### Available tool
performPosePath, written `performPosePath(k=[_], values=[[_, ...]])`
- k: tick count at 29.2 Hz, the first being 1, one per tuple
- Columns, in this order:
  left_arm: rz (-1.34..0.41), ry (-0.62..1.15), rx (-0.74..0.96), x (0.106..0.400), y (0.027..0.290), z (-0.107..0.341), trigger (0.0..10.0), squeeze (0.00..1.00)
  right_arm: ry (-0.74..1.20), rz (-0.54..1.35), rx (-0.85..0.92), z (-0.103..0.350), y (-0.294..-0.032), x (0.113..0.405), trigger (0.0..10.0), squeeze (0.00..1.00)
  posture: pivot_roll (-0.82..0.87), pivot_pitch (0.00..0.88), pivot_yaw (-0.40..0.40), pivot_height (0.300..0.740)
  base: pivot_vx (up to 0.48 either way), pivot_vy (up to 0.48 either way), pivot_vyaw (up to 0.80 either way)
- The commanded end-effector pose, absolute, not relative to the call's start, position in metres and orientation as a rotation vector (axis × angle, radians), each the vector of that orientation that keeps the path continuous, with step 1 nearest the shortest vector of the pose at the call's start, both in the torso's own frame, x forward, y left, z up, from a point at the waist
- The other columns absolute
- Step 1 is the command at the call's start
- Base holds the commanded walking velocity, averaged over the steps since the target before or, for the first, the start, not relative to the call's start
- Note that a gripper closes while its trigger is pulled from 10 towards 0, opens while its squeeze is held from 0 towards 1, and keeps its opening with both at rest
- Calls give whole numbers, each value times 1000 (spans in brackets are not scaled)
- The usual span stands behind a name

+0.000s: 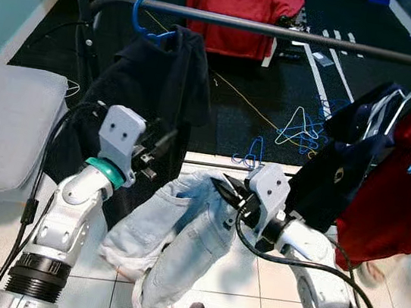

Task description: Hang hanger

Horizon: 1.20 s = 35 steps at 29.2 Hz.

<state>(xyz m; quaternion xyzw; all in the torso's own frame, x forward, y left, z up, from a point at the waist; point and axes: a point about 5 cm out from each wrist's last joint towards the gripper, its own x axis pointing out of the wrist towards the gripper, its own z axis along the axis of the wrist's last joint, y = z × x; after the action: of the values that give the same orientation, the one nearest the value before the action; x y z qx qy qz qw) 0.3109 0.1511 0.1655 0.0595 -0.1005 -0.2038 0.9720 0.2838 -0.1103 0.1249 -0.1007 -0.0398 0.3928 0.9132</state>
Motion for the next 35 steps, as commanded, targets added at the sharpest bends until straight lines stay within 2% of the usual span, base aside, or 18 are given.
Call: performPosePath(k=[1,17,35], values=[[-390,-223,82,313,152,174,10000,0,-101,796,-203,125,-109,281,10000,0,-44,50,-13,740,0,0,0],[-377,-215,77,320,140,181,10000,0,-119,764,-199,126,-105,282,10000,0,-46,62,12,740,0,0,0],[-366,-205,100,322,141,182,10000,0,-122,758,-183,124,-98,283,10000,0,-26,61,22,740,0,0,0]])
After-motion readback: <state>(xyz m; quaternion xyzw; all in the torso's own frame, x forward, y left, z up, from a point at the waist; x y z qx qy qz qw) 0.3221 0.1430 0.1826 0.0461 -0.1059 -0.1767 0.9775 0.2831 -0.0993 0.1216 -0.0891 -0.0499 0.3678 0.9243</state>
